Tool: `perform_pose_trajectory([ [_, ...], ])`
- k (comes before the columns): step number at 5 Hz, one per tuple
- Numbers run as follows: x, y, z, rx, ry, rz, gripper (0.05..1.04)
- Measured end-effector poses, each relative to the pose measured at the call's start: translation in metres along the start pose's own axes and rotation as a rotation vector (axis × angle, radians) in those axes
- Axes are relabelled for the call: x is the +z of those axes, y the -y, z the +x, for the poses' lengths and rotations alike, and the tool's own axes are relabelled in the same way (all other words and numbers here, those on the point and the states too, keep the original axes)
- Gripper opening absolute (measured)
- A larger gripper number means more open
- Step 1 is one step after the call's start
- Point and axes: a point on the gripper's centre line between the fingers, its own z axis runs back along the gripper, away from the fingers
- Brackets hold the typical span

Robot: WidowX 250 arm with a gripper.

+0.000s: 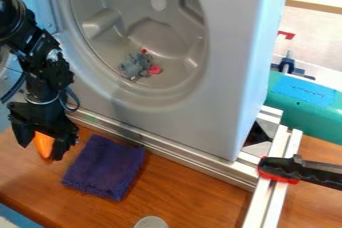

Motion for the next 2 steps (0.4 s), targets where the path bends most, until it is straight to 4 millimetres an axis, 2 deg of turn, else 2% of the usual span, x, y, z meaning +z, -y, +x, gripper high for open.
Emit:
perform_pose_trajectory([
  [1,-0.005,0.002,-0.003,-0.001,-0.015,-0.006,1.000],
  [2,-0.013,-0.015,0.004,0.156,0.082,-0.026,1.000],
])
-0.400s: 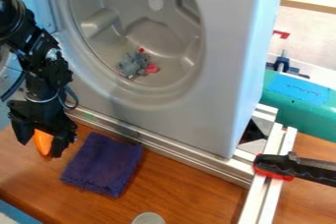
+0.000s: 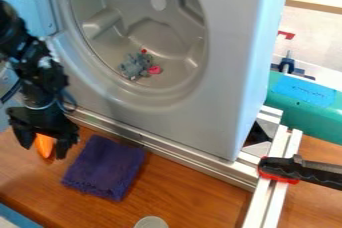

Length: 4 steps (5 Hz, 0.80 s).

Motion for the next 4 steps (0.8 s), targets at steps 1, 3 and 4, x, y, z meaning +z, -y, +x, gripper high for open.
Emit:
perform_pose_trajectory([
  [1,-0.007,-0.013,0.006,0.149,0.111,0.001,1.000],
  [3,-0.037,-0.018,0.003,0.407,0.187,0.033,1.000],
  [4,-0.044,-0.024,0.008,0.473,0.186,0.004,1.000],
])
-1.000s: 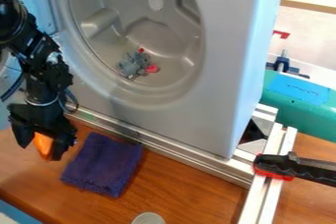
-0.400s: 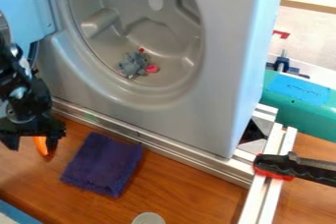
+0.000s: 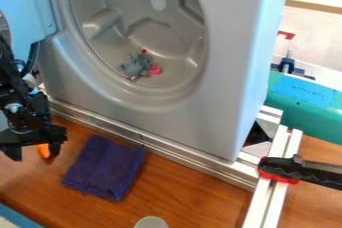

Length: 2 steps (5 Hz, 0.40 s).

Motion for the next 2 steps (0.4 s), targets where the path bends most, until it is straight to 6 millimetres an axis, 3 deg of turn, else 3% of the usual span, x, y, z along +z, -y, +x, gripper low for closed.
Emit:
perform_pose_trajectory([
  [2,-0.0135,-0.0040,0.0087,0.094,-0.015,-0.030,1.000],
])
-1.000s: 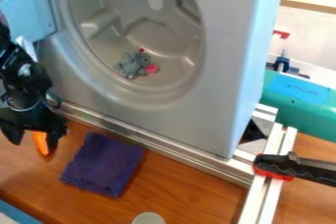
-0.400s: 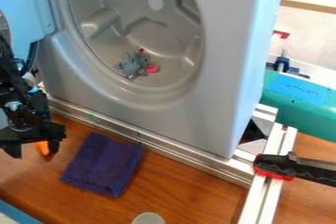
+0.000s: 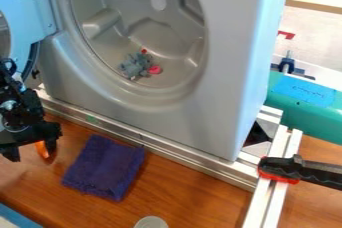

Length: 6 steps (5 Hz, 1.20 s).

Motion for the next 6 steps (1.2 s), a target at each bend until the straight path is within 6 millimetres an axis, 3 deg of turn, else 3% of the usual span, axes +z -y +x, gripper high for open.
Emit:
perform_pose_trajectory([
  [2,-0.022,0.010,0.005,0.067,-0.027,-0.022,1.000],
  [3,-0.029,0.015,0.016,0.055,-0.034,-0.037,0.930],
  [4,-0.029,0.013,0.017,0.046,-0.058,-0.011,0.711],
  [5,-0.024,0.016,0.010,0.008,-0.099,0.101,0.672],
  [6,-0.012,0.021,-0.005,-0.076,-0.142,0.085,0.672],
])
